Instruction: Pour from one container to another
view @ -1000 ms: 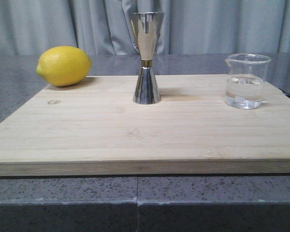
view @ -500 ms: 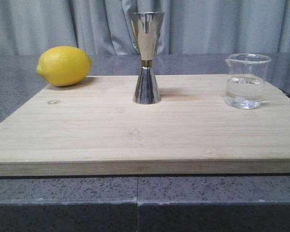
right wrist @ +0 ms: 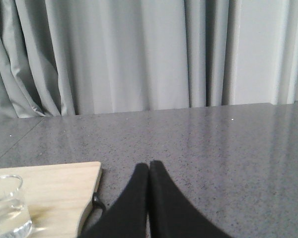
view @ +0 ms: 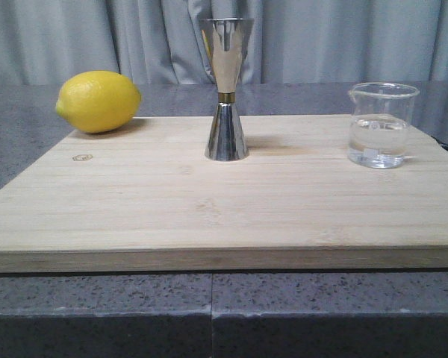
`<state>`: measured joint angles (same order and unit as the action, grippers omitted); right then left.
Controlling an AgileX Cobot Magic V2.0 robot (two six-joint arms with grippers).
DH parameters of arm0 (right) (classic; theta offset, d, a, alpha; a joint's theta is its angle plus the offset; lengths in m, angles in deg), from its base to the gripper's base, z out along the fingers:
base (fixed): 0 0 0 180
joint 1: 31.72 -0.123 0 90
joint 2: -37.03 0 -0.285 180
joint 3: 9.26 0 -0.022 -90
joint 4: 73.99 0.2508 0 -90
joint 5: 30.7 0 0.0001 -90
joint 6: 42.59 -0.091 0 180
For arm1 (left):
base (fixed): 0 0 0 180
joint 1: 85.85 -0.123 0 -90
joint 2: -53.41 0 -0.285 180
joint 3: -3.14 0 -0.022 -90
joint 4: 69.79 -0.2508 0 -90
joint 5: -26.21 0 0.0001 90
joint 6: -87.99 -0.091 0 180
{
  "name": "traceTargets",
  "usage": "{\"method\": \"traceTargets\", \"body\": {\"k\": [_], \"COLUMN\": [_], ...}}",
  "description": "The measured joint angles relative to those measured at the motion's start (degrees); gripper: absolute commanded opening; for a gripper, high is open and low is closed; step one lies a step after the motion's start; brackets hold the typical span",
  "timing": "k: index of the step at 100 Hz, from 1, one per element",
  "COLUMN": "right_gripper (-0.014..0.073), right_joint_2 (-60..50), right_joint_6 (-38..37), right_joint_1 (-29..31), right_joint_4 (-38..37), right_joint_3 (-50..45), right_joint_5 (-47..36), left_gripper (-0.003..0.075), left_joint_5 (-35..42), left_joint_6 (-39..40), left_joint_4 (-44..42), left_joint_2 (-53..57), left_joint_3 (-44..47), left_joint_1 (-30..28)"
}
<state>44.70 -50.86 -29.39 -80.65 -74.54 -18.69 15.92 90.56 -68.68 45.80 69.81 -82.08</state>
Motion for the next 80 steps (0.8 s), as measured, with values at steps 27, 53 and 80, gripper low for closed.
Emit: {"method": "traceTargets", "body": {"k": [27, 53, 80], "right_gripper": [-0.0071, -0.0071, -0.0071], "right_joint_2": [9.4, 14.2, 14.4], "right_joint_6": [5.4, 7.6, 7.7], "right_joint_1": [-3.1, -4.3, -4.3], "right_joint_4": [0.0, 0.0, 0.4], "right_joint_3": [13.7, 17.8, 17.8], "right_joint_5": [11.1, 13.1, 13.1], "left_gripper": [-0.0019, -0.0019, -0.0019], "left_joint_5": [-8.3, -9.8, -9.9], "left_joint_6": [-0.1, -0.1, -0.2], "left_joint_4": [-1.1, -1.1, -1.1], "left_joint_2": [-8.3, -13.0, -13.0], "left_joint_3": [-13.4, -17.7, -17.7], "left_joint_1": [0.0, 0.0, 0.0]}}
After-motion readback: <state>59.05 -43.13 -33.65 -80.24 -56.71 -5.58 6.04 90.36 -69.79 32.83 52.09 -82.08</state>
